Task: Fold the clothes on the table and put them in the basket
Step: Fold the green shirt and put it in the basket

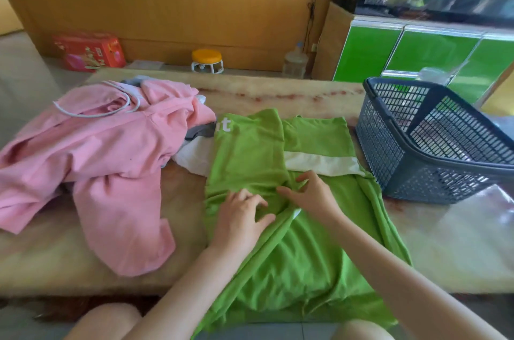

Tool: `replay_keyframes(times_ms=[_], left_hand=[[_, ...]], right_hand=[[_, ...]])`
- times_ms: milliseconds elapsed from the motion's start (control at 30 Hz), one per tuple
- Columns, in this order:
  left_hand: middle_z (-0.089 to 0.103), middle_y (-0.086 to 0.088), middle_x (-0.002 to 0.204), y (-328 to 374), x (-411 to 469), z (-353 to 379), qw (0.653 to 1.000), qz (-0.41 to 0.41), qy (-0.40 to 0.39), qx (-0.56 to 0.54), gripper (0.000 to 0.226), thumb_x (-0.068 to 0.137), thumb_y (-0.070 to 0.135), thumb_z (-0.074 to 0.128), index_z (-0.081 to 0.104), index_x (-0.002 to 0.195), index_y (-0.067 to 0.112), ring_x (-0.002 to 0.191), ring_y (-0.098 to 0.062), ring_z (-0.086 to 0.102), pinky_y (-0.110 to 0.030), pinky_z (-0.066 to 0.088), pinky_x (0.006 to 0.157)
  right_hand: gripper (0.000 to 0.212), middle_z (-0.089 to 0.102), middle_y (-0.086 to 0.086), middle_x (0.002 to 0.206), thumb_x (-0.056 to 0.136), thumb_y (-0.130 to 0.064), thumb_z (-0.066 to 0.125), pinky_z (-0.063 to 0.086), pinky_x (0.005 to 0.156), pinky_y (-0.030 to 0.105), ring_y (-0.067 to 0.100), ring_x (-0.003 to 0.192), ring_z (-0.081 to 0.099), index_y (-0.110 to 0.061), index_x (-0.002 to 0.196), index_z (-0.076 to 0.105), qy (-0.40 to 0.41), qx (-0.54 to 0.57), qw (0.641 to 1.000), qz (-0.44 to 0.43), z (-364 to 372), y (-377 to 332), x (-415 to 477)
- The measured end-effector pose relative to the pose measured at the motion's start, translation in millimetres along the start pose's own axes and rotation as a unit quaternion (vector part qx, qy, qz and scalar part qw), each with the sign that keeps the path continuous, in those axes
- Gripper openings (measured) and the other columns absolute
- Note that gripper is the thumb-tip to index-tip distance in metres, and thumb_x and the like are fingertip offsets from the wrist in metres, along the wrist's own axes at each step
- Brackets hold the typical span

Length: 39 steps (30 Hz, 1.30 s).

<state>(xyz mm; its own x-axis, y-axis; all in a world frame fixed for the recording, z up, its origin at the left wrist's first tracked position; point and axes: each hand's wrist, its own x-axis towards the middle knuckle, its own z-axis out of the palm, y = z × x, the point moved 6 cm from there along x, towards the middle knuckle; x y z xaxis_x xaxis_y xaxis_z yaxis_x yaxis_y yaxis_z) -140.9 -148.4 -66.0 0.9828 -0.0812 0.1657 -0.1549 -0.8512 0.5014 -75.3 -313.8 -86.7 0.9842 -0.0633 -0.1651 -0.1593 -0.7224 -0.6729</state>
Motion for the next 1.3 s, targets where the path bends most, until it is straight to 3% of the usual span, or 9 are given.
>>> replay_keyframes(times_ms=[267, 400, 500, 600, 767, 1000, 1100, 1233, 1300], left_hand=[[0.062, 0.002, 0.117, 11.1, -51.2, 19.4, 0.995, -0.016, -0.089, 0.033, 0.04, 0.091, 0.041, 0.056, 0.052, 0.125, 0.02, 0.104, -0.015, 0.06, -0.023, 0.044, 0.077], [0.065, -0.001, 0.105, 31.1, -67.5, 15.9, 0.996, 0.021, -0.086, 0.01, 0.034, 0.093, 0.037, 0.054, 0.053, 0.12, 0.017, 0.093, -0.018, 0.063, -0.025, 0.046, 0.072], [0.066, -0.003, 0.107, 32.0, -79.2, 26.5, 0.99, 0.012, -0.138, -0.01, 0.035, 0.092, 0.034, 0.058, 0.056, 0.12, 0.014, 0.095, -0.018, 0.064, -0.028, 0.049, 0.079], [0.064, 0.004, 0.086, 17.1, -94.8, 35.5, 0.977, -0.055, -0.167, -0.118, 0.031, 0.094, 0.026, 0.057, 0.057, 0.123, 0.014, 0.067, -0.013, 0.064, -0.026, 0.053, 0.061], [0.064, 0.008, 0.074, -13.5, -116.4, 29.4, 0.974, -0.1, -0.07, -0.193, 0.016, 0.091, 0.013, 0.059, 0.065, 0.105, 0.018, 0.05, -0.001, 0.06, -0.018, 0.048, 0.045], [0.064, 0.003, 0.089, -60.4, -139.1, -3.1, 0.967, -0.119, 0.154, -0.166, 0.024, 0.08, 0.003, 0.07, 0.066, 0.1, 0.015, 0.072, -0.013, 0.061, -0.034, 0.053, 0.07], [0.063, -0.005, 0.094, -81.6, -149.5, -1.7, 0.953, -0.148, 0.18, -0.194, 0.027, 0.08, -0.002, 0.068, 0.063, 0.103, 0.01, 0.078, -0.021, 0.062, -0.041, 0.052, 0.075], [0.064, -0.002, 0.091, -92.2, -160.5, 6.9, 0.937, -0.188, 0.137, -0.26, 0.026, 0.084, -0.005, 0.064, 0.06, 0.107, 0.006, 0.079, -0.016, 0.062, -0.022, 0.046, 0.074], [0.067, -0.001, 0.087, -97.5, -161.7, 14.2, 0.92, -0.223, 0.104, -0.305, 0.024, 0.085, 0.0, 0.064, 0.059, 0.103, 0.015, 0.085, -0.024, 0.065, -0.036, 0.052, 0.081]], right_hand=[[0.04, 0.054, 0.001, 0.075, 0.082, -0.001, 0.066, 0.055, 0.059, 0.04, 0.018, 0.051, 0.057, -0.008, 0.117, 0.047, 0.003, 0.046, 0.998, -0.033, 2.9, -0.8, -33.4], [0.044, 0.055, 0.003, 0.08, 0.084, -0.002, 0.066, 0.047, 0.047, 0.018, 0.015, 0.052, 0.056, -0.008, 0.123, 0.046, 0.024, 0.069, 0.997, -0.041, -3.9, 2.4, -43.0], [0.048, 0.055, 0.003, 0.094, 0.087, -0.009, 0.065, 0.046, 0.048, 0.019, 0.015, 0.056, 0.057, -0.009, 0.129, 0.043, 0.002, 0.078, 0.997, -0.024, 4.0, 10.4, -53.5], [0.054, 0.056, 0.004, 0.113, 0.087, -0.016, 0.067, 0.04, 0.047, 0.015, 0.017, 0.069, 0.059, -0.013, 0.134, 0.04, 0.002, 0.081, 0.996, -0.023, 9.2, 17.7, -69.3], [0.064, 0.056, 0.002, 0.117, 0.084, -0.02, 0.071, 0.051, 0.065, 0.025, 0.016, 0.085, 0.061, -0.017, 0.138, 0.036, -0.005, 0.075, 0.996, -0.038, 20.3, 28.2, -107.1], [0.079, 0.053, -0.003, 0.109, 0.08, -0.032, 0.074, 0.053, 0.069, 0.029, 0.011, 0.083, 0.058, -0.021, 0.143, 0.027, 0.025, 0.079, 0.996, -0.03, 27.6, 37.5, -146.0], [0.084, 0.055, -0.004, 0.1, 0.078, -0.036, 0.076, 0.053, 0.073, 0.033, 0.013, 0.085, 0.058, -0.02, 0.143, 0.025, 0.054, 0.056, 0.997, -0.016, 34.4, 44.7, -162.5], [0.081, 0.06, -0.008, 0.099, 0.08, -0.042, 0.072, 0.044, 0.067, 0.026, 0.011, 0.084, 0.058, -0.022, 0.141, 0.023, 0.082, -0.01, 0.997, -0.008, 44.2, 50.1, -182.8], [0.077, 0.059, -0.009, 0.094, 0.082, -0.039, 0.071, 0.042, 0.065, 0.027, 0.011, 0.08, 0.056, -0.022, 0.139, 0.023, 0.091, -0.006, 0.996, 0.004, 47.7, 53.3, -185.9]])
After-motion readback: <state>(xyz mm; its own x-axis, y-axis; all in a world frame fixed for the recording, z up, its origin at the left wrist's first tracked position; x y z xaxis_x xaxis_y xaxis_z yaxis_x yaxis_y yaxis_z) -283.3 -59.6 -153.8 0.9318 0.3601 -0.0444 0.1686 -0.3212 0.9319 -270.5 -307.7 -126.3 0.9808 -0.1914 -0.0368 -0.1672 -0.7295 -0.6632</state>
